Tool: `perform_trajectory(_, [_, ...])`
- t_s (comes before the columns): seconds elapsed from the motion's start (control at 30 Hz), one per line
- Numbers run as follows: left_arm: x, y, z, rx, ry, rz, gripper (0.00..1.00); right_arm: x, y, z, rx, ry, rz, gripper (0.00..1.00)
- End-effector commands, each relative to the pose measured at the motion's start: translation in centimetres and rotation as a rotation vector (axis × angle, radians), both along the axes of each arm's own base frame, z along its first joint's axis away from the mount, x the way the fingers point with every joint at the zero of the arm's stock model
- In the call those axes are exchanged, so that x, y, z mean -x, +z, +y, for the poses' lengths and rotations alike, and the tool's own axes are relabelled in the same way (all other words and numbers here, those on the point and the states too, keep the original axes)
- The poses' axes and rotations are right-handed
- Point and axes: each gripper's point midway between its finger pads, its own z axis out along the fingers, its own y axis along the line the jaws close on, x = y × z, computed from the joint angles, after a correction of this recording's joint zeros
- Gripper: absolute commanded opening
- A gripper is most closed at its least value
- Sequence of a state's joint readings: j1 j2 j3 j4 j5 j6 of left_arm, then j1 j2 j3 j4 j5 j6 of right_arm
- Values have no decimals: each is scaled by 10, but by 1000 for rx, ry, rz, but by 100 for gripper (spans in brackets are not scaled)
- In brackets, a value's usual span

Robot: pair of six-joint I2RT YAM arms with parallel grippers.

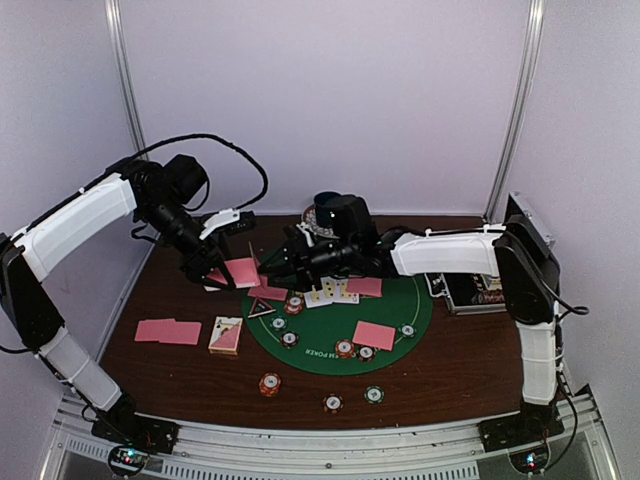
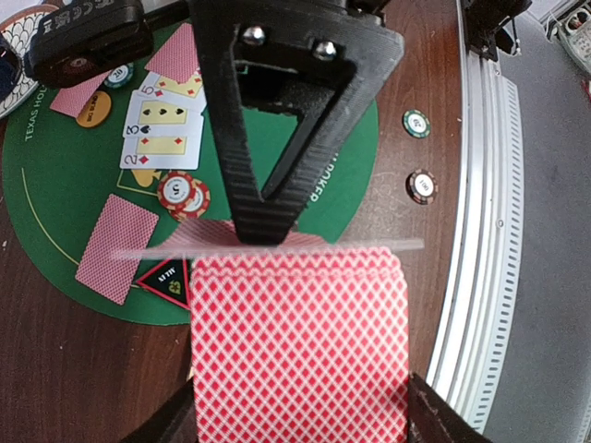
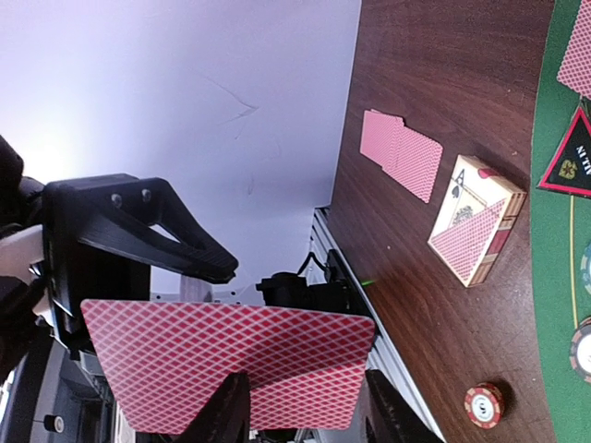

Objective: Distribute texas hold em gaming equipment

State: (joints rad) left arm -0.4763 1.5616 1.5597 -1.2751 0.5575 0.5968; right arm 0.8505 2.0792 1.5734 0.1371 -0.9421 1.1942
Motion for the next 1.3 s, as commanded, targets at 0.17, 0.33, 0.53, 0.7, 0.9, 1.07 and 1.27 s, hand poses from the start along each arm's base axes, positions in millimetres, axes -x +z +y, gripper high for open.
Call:
perform_trajectory(0.17, [-4, 14, -7, 63, -18, -47, 0, 4, 64, -6, -205, -34, -8, 45])
perform_trajectory(0.33, [-3, 15, -7, 68, -20, -47, 0, 13, 72, 0, -197, 0, -29, 47])
perform_trajectory(0.53, [-3, 14, -6, 64, -18, -48, 0, 15, 80, 0, -179, 11, -71, 49])
perform_trajectory(0.7, [-3, 15, -6, 63, -18, -51, 0, 21, 82, -4, -96, 22, -141, 50])
perform_trajectory(0.9, [-3, 16, -6, 66, -18, -51, 0, 25, 86, -6, -85, 28, -140, 47])
perform_trajectory(1.07, [-3, 16, -6, 65, -19, -55, 0, 25, 82, -5, -81, 28, -115, 32])
perform_trajectory(1.27, [-4, 16, -6, 65, -18, -56, 0, 24, 82, -4, -93, 26, -91, 14])
